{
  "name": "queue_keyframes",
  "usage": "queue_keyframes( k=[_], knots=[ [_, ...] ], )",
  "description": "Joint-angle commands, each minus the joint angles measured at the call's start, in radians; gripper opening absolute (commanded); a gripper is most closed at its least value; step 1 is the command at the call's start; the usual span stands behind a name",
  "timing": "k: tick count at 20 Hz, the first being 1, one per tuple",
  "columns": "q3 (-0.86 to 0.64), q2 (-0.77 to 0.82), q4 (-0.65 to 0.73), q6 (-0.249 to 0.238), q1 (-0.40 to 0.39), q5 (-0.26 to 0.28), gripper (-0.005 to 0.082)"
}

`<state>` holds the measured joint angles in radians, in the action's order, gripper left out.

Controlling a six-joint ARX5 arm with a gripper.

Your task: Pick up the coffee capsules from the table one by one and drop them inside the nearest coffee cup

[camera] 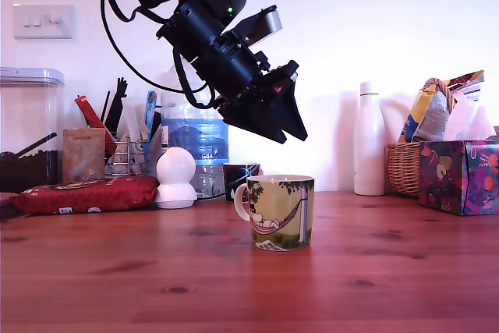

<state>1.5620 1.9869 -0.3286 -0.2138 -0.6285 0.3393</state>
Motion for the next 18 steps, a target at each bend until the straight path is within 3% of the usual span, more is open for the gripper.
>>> queue_keyframes(
  k=[1, 3, 5, 9, 13, 15, 18],
  knots=[
    [0.008, 0.022, 0.009, -0.008, -0.006, 0.004, 0.0746],
    [0.008, 0.022, 0.012, -0.008, -0.006, 0.005, 0.0735],
    [0.008, 0.021, 0.015, -0.012, -0.006, 0.005, 0.0607],
    [0.008, 0.006, 0.003, -0.014, -0.003, 0.079, 0.0006],
    [0.007, -0.005, -0.014, -0.023, -0.002, 0.105, -0.0021],
    [0.004, -0.02, -0.006, -0.037, -0.002, 0.148, -0.0021],
    [-0.023, -0.06, 0.006, -0.048, 0.009, 0.154, -0.0021]
  ],
)
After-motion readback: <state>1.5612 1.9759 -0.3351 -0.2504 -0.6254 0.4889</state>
